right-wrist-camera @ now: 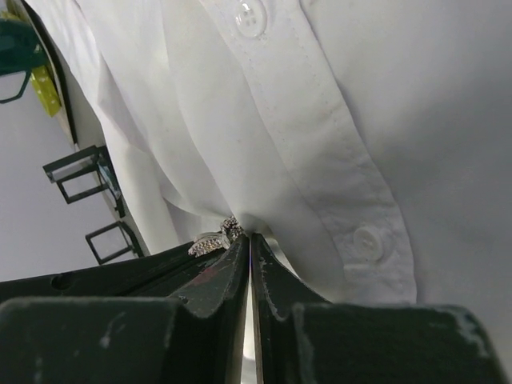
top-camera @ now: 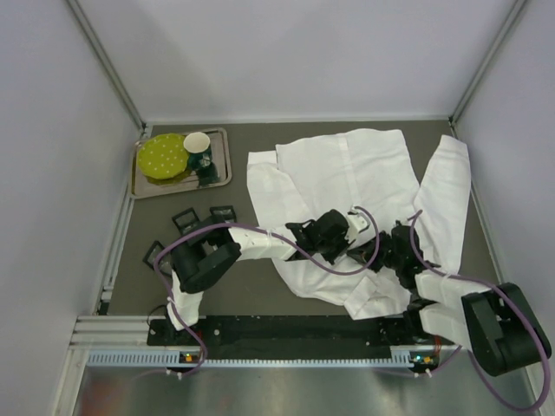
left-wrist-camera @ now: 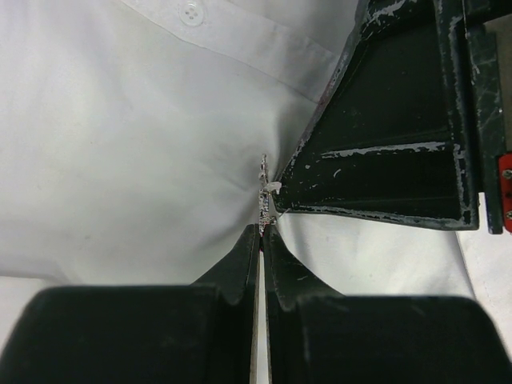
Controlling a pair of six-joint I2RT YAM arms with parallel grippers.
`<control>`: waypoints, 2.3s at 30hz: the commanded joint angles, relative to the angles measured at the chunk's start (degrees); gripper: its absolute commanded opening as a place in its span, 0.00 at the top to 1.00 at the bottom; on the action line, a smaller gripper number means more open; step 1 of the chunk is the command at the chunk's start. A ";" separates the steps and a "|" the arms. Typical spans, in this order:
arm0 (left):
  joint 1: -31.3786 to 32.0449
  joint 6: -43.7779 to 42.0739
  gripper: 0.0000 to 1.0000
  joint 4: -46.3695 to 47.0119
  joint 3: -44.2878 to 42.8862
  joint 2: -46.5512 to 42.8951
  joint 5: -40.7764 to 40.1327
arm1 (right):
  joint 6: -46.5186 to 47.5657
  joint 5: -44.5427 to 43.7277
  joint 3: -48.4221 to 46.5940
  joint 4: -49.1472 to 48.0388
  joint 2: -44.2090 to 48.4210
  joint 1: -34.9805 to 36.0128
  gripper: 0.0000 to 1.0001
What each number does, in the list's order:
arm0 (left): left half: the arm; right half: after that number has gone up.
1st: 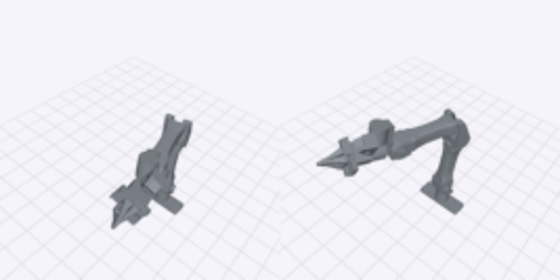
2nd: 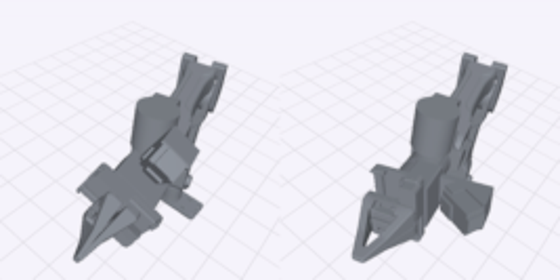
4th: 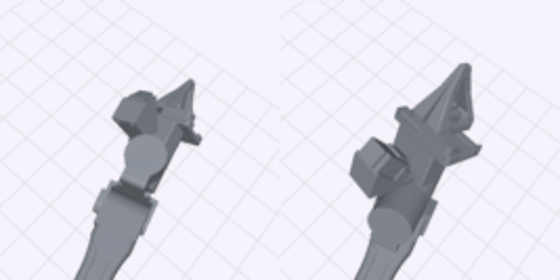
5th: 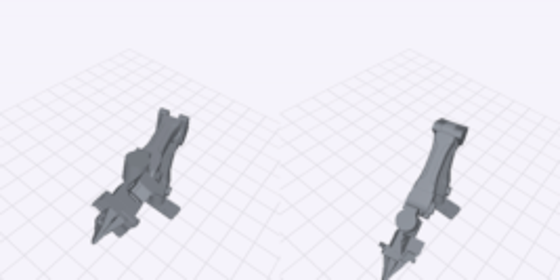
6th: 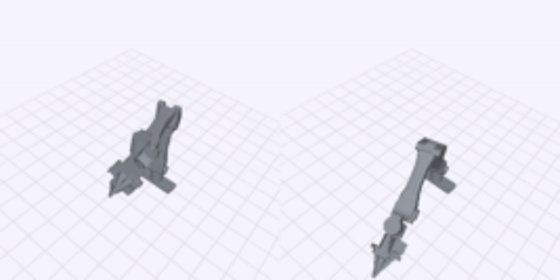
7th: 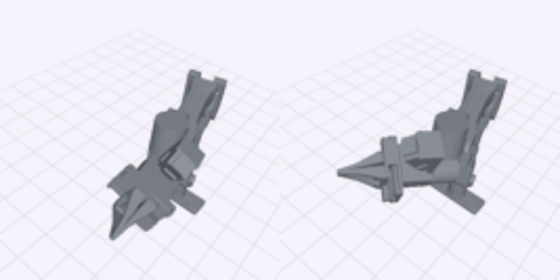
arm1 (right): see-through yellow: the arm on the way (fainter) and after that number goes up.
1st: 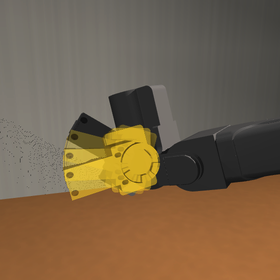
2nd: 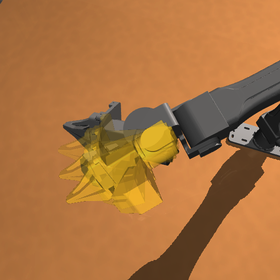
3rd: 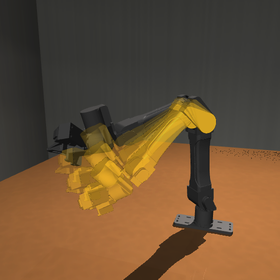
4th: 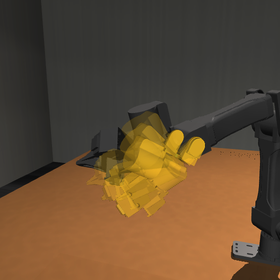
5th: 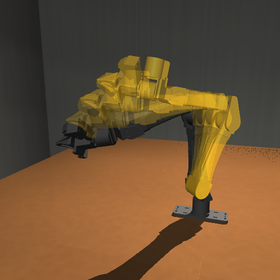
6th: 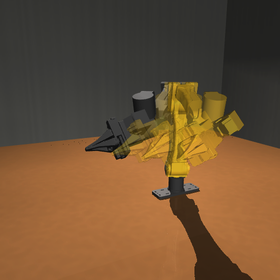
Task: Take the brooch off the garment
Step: Remove the brooch from the clothes.
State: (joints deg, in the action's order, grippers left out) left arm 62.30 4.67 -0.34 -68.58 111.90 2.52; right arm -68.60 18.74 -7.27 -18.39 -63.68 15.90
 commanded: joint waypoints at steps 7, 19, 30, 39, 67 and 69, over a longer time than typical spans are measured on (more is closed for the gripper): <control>2.12 1.50 1.00 -0.72 3.80 0.96 0.47 | 12.69 -2.56 -8.55 15.82 13.39 0.62 0.87; 2.91 -8.53 1.00 -3.26 3.54 -1.07 -8.94 | 5.76 -3.19 -12.77 24.71 12.18 0.01 0.64; 4.58 -10.73 1.00 -4.06 2.39 0.25 -14.03 | 2.59 0.51 -14.79 24.90 6.20 0.10 0.70; 5.99 -12.31 1.00 -4.32 1.96 0.51 -17.55 | 1.45 1.56 -16.20 25.16 2.17 0.10 0.74; 8.80 -14.95 1.00 -4.58 -0.42 0.87 -21.69 | -1.45 2.53 -15.76 22.08 -2.68 0.89 0.81; 8.89 -14.95 1.00 -4.76 -0.51 1.04 -21.68 | -1.45 2.53 -15.67 21.82 -1.98 0.80 0.80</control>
State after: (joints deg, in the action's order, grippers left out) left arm 70.43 -9.63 -2.48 -67.51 111.31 -19.27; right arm -69.08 20.40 -21.21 5.02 -66.17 16.25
